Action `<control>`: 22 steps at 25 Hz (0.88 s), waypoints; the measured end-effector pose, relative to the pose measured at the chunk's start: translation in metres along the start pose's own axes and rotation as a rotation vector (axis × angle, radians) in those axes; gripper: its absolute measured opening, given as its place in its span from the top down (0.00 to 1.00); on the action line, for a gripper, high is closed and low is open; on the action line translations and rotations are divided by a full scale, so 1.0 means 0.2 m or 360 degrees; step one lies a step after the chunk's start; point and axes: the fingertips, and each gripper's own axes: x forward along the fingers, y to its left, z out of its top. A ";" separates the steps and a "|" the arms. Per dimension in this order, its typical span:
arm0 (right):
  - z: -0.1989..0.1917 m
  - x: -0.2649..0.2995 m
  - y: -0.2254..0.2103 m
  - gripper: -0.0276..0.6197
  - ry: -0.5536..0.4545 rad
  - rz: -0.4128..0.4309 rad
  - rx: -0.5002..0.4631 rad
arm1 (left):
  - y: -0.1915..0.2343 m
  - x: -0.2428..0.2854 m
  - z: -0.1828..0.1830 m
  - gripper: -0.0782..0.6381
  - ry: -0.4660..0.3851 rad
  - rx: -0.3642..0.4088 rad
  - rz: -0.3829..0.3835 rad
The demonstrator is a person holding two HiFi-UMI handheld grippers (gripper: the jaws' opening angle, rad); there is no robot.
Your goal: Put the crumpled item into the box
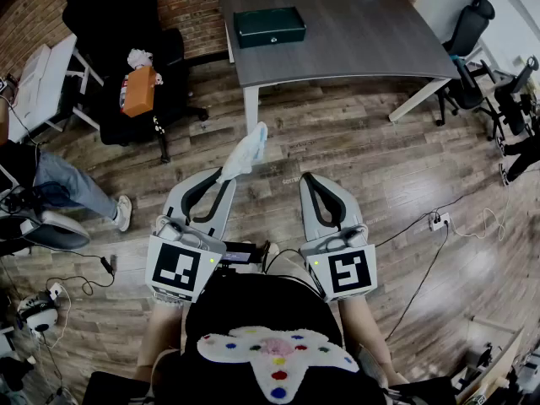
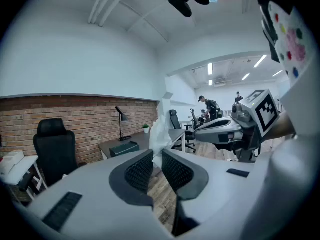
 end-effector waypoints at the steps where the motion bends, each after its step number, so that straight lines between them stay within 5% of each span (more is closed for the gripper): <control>1: 0.00 0.00 0.00 0.96 -0.0005 0.0001 0.0000 | 0.00 0.00 0.00 0.81 -0.0001 0.0002 0.0001; 22: -0.04 -0.06 -0.08 0.96 -0.0025 0.0102 0.0021 | -0.11 0.05 0.02 0.81 -0.0011 -0.0010 0.0122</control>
